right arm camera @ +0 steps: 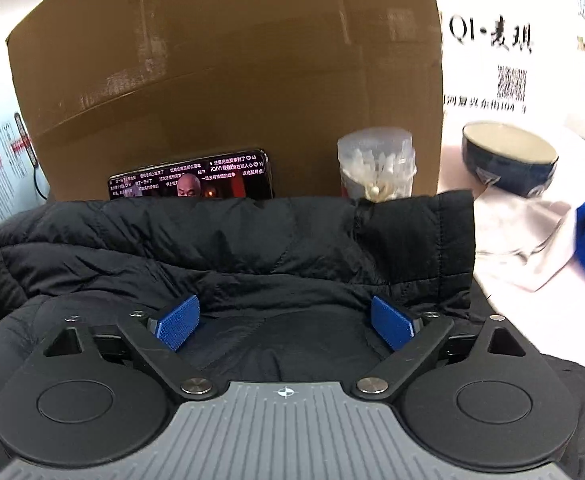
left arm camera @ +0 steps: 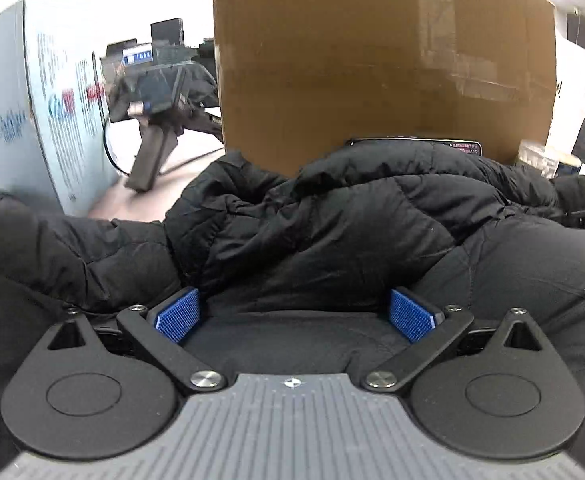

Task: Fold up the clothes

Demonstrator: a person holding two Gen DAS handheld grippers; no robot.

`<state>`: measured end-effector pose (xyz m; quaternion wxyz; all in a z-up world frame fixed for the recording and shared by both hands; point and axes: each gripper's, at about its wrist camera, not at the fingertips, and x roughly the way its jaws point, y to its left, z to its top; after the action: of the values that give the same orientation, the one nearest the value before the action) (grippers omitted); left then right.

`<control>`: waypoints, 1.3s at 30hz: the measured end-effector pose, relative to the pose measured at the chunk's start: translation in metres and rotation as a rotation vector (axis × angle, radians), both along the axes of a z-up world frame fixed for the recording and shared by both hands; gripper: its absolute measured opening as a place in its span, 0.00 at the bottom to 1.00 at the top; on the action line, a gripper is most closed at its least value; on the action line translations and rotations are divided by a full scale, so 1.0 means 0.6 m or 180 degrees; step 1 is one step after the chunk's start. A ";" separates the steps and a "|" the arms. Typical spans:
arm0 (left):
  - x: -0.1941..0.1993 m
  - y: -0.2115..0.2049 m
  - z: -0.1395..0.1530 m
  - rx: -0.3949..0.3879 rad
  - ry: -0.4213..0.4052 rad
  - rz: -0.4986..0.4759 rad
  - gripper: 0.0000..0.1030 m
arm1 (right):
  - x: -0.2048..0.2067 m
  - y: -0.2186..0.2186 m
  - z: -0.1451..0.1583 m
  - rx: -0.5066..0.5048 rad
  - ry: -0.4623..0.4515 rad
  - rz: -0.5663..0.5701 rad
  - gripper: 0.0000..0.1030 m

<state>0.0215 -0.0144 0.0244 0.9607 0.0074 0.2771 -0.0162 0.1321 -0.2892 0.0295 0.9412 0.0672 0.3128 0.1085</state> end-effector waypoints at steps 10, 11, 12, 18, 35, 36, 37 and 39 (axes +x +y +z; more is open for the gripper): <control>0.026 -0.004 -0.007 0.0080 0.0178 0.0010 1.00 | 0.020 0.015 -0.010 -0.0198 0.0053 -0.0010 0.92; 0.025 -0.003 -0.004 0.0083 0.0189 0.0006 1.00 | 0.021 0.015 -0.007 -0.0203 0.0064 -0.0018 0.92; 0.020 0.003 0.011 0.0041 0.0190 -0.0025 0.98 | 0.021 0.014 0.000 -0.0211 0.0094 -0.0034 0.92; -0.050 0.061 0.108 0.0190 -0.0369 0.0155 0.93 | -0.006 -0.034 0.069 0.0005 -0.0238 -0.0328 0.92; 0.014 0.109 -0.019 0.0959 0.0211 0.0821 1.00 | 0.038 -0.063 -0.010 -0.0093 0.0192 -0.0635 1.00; 0.014 0.111 -0.016 0.0938 0.0234 0.0815 1.00 | 0.039 -0.066 -0.010 -0.0076 0.0207 -0.0632 1.00; 0.014 0.112 -0.014 0.0934 0.0244 0.0814 1.00 | 0.042 -0.070 -0.006 -0.0048 0.0259 -0.0635 0.99; 0.006 0.105 0.020 0.0931 0.0246 0.0799 1.00 | 0.032 -0.082 0.015 0.0058 0.0311 -0.0701 0.99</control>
<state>0.0250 0.0485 0.0363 0.9325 0.1117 0.3119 0.1438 0.1511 -0.3382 0.0384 0.9304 0.1149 0.3481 0.0039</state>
